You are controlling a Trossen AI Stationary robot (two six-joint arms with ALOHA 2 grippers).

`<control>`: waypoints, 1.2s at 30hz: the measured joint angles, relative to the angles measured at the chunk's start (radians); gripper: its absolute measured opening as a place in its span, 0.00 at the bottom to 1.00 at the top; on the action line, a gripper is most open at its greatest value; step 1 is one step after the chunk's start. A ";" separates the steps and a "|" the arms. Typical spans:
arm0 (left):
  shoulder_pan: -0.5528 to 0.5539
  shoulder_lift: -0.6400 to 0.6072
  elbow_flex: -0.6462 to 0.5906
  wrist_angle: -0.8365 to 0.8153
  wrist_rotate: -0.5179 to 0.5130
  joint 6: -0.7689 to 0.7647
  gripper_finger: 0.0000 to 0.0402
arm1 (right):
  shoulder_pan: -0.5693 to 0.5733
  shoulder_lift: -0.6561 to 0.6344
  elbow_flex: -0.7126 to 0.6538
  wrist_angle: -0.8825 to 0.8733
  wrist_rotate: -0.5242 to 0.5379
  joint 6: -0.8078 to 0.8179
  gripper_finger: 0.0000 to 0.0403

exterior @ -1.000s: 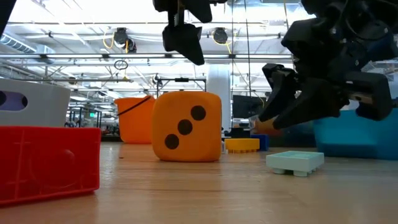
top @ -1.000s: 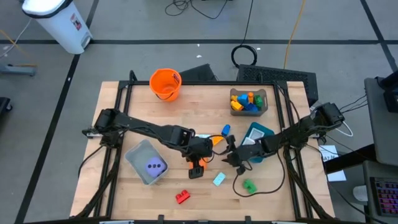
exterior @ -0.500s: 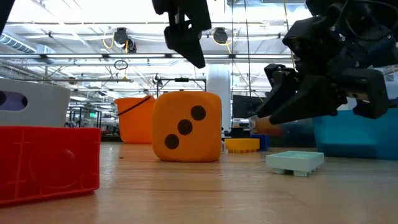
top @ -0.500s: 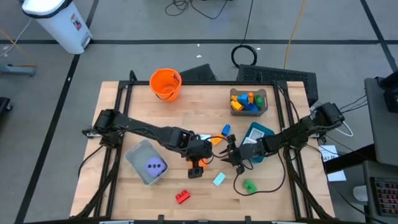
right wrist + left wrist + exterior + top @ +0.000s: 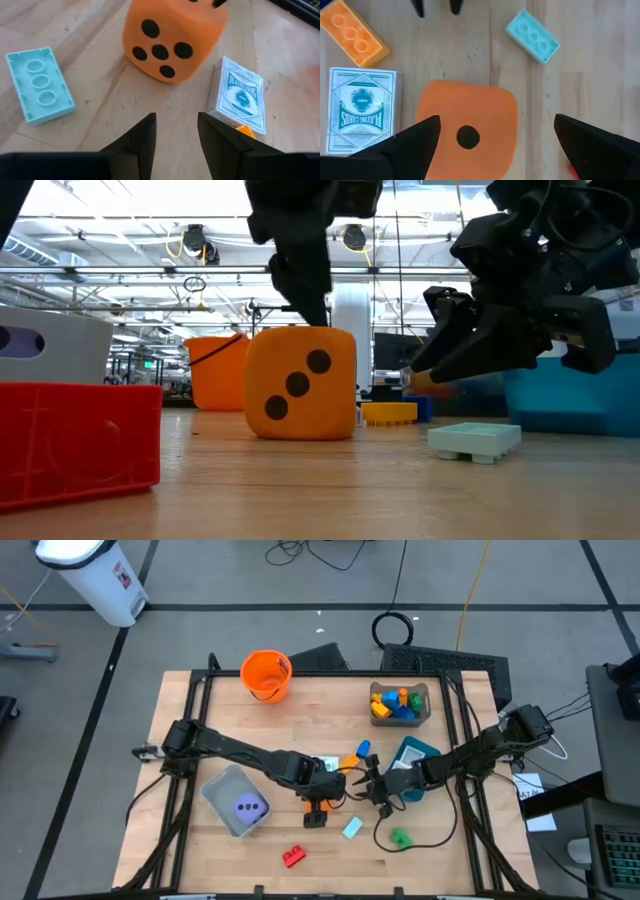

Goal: Pick & Place Toys
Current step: Put the orange dice into the gray bin

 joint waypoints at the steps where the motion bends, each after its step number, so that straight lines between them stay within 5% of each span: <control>1: 0.000 0.004 0.000 -0.005 0.000 0.011 0.99 | -0.003 0.000 0.000 -0.001 0.000 0.001 0.34; 19: 0.002 0.018 -0.001 -0.039 -0.089 0.041 1.00 | -0.009 0.000 0.000 -0.006 -0.001 0.006 0.34; 36: 0.015 0.050 0.003 -0.057 -0.051 0.011 1.00 | -0.009 0.000 0.000 -0.009 -0.001 0.007 0.34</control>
